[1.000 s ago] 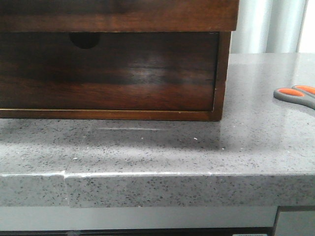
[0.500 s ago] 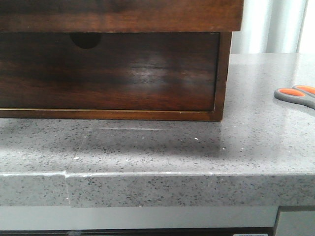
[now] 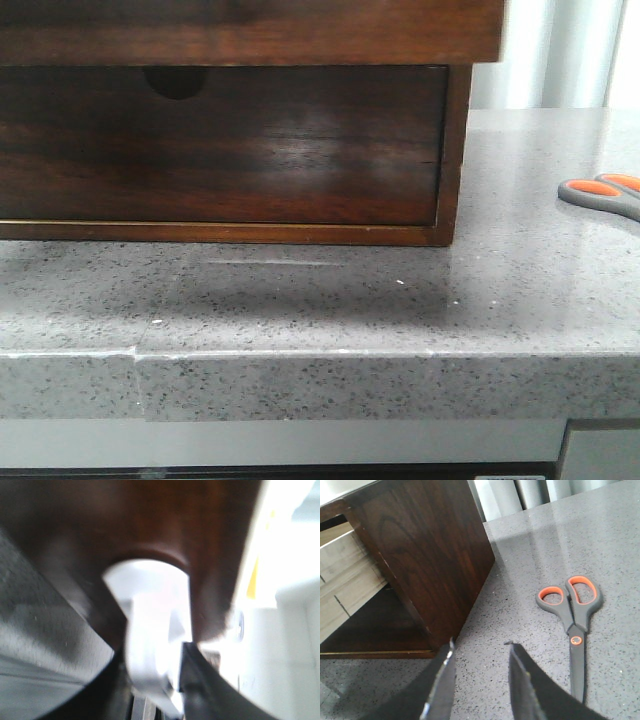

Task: Put scissors in drawer with both arms
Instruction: 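Pull the drawer open toward the robot with the left gripper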

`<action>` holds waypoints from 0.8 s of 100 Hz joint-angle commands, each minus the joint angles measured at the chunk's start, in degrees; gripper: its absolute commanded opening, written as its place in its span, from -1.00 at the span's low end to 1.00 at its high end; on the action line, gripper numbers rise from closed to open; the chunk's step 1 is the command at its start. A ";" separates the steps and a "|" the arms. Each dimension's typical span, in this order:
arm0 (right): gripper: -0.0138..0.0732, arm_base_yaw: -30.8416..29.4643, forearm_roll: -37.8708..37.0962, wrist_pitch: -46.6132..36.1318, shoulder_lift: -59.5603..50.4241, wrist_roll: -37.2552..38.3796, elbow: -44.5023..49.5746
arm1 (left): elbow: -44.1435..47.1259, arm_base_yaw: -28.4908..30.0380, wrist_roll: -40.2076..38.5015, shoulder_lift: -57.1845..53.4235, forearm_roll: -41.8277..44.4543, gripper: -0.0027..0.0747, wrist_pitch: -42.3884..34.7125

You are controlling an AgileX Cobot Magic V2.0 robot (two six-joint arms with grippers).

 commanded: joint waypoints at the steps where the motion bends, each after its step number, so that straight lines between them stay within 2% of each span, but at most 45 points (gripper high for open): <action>1: -0.17 0.14 1.48 -2.51 1.02 -0.44 -2.05 | -3.26 -0.38 1.64 -0.94 -2.55 0.02 -0.54; 10: -0.17 0.14 1.48 -2.51 1.02 -0.44 -2.05 | -3.26 -0.38 1.64 -0.94 -2.55 0.29 -1.24; 17: -0.17 0.14 1.48 -2.51 1.02 -0.44 -2.05 | -3.26 -0.38 1.64 -0.94 -2.19 0.35 -2.02; 38: -0.17 0.14 1.48 -2.51 1.02 -0.44 -2.05 | -3.26 -0.38 1.64 -0.94 -1.77 0.35 -2.50; 59: -0.17 0.14 1.48 -2.51 1.02 -0.44 -2.05 | -3.26 -0.38 -2.16 -0.94 3.28 0.35 -1.62; 80: -0.17 0.14 1.48 -2.51 1.02 -0.44 -2.05 | -3.26 -0.38 -2.28 -0.94 5.32 0.35 0.06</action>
